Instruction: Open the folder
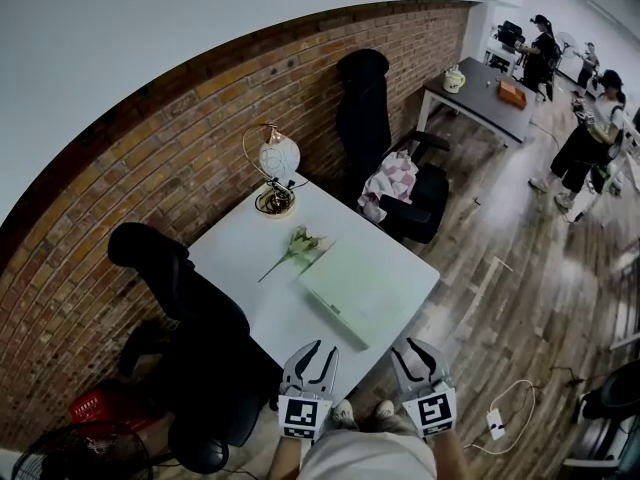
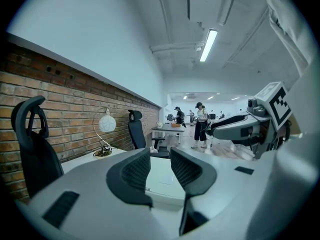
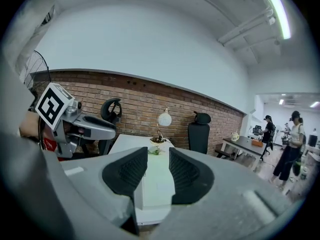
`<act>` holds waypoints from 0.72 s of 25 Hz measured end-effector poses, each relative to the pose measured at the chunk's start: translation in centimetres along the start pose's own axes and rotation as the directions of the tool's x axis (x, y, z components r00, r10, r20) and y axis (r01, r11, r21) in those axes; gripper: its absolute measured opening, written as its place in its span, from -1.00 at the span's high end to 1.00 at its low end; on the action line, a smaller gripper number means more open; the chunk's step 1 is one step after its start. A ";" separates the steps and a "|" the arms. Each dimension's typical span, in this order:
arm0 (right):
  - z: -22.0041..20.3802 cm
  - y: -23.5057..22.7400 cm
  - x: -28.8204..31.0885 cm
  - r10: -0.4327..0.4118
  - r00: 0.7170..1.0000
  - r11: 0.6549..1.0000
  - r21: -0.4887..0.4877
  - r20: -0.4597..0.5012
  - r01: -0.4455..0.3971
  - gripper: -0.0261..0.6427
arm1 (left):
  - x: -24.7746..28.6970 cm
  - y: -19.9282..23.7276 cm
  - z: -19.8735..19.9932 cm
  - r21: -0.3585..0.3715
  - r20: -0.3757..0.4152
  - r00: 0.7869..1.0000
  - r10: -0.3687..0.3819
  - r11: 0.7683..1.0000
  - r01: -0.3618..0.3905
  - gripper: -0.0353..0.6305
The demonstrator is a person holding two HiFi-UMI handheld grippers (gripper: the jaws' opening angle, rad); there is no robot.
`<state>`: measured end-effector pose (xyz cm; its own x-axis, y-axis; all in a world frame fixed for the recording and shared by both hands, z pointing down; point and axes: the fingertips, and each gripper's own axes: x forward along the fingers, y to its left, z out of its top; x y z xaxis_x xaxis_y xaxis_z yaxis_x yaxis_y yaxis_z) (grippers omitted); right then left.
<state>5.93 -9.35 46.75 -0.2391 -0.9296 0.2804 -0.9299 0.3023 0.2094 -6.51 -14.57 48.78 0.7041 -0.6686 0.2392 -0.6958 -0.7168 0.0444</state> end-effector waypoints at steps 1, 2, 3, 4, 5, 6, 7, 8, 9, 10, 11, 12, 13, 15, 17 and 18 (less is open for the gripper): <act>-0.2 -0.1 0.0 -0.001 1.000 1.000 0.010 -0.006 0.001 0.54 | 0.2 -0.1 -0.2 -0.001 -0.004 1.000 -0.003 1.000 0.003 0.53; -0.5 -0.1 0.0 -0.001 1.000 1.000 0.026 -0.015 0.002 0.54 | 0.4 -0.2 -0.4 -0.002 -0.008 1.000 -0.005 1.000 0.005 0.53; -0.8 -0.2 -0.1 0.000 1.000 0.999 0.036 -0.021 0.001 0.54 | 0.6 -0.3 -0.6 -0.003 -0.013 1.000 -0.006 1.000 0.005 0.53; -1.0 -0.4 0.0 0.003 1.000 1.000 0.028 -0.021 -0.002 0.54 | 0.8 -0.4 -0.9 -0.004 -0.019 1.000 -0.005 1.000 0.004 0.53; -1.2 -0.6 0.2 0.009 1.000 1.000 0.013 -0.020 -0.009 0.54 | 1.1 -0.4 -1.1 -0.005 -0.025 1.000 -0.002 1.000 0.002 0.53; -1.5 -0.9 0.3 0.017 1.000 1.000 0.003 -0.021 -0.017 0.54 | 1.3 -0.4 -1.3 -0.009 -0.031 1.000 0.001 1.000 -0.002 0.53; -1.8 -1.1 0.6 0.025 0.999 1.000 -0.002 -0.024 -0.025 0.54 | 1.6 -0.4 -1.6 -0.015 -0.037 0.999 0.006 1.000 -0.007 0.53; -2.1 -1.2 0.8 0.035 0.999 0.999 -0.004 -0.026 -0.035 0.54 | 1.8 -0.4 -1.9 -0.021 -0.043 0.999 0.011 1.000 -0.012 0.53; -2.4 -1.4 1.0 0.045 0.999 0.999 -0.006 -0.028 -0.045 0.54 | 2.1 -0.4 -2.2 -0.027 -0.049 0.999 0.016 0.999 -0.017 0.53; -2.7 -1.6 1.3 0.055 0.998 0.998 -0.005 -0.030 -0.055 0.54 | 2.3 -0.5 -2.5 -0.033 -0.056 0.998 0.021 0.999 -0.023 0.53; -3.0 -1.8 1.5 0.065 0.997 0.998 0.003 -0.035 -0.065 0.54 | 2.6 -0.5 -2.9 -0.039 -0.062 0.998 0.028 0.999 -0.031 0.53; -3.3 -1.9 1.8 0.074 0.996 0.997 0.021 -0.044 -0.074 0.54 | 2.8 -0.4 -3.2 -0.044 -0.068 0.997 0.037 0.998 -0.040 0.53; -3.5 -2.1 2.1 0.085 0.995 0.996 0.042 -0.055 -0.082 0.54 | 3.1 -0.4 -3.4 -0.050 -0.074 0.996 0.047 0.997 -0.051 0.53; -3.9 -2.5 2.8 0.112 0.992 0.993 0.040 -0.063 -0.110 0.54 | 3.7 -0.2 -3.8 -0.062 -0.085 0.994 0.067 0.995 -0.073 0.53; -4.3 -2.9 3.5 0.141 0.988 0.990 0.030 -0.070 -0.139 0.54 | 4.4 -0.2 -4.2 -0.073 -0.096 0.992 0.086 0.993 -0.093 0.53; -4.6 -3.1 3.7 0.154 0.985 0.988 0.038 -0.077 -0.151 0.54 | 4.8 -0.2 -4.5 -0.078 -0.103 0.990 0.096 0.991 -0.104 0.53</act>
<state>9.16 -12.78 51.44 -0.3571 -0.8530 0.3806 -0.8930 0.4312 0.1288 -3.63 -16.71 54.29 0.6158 -0.7104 0.3408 -0.7744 -0.6256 0.0951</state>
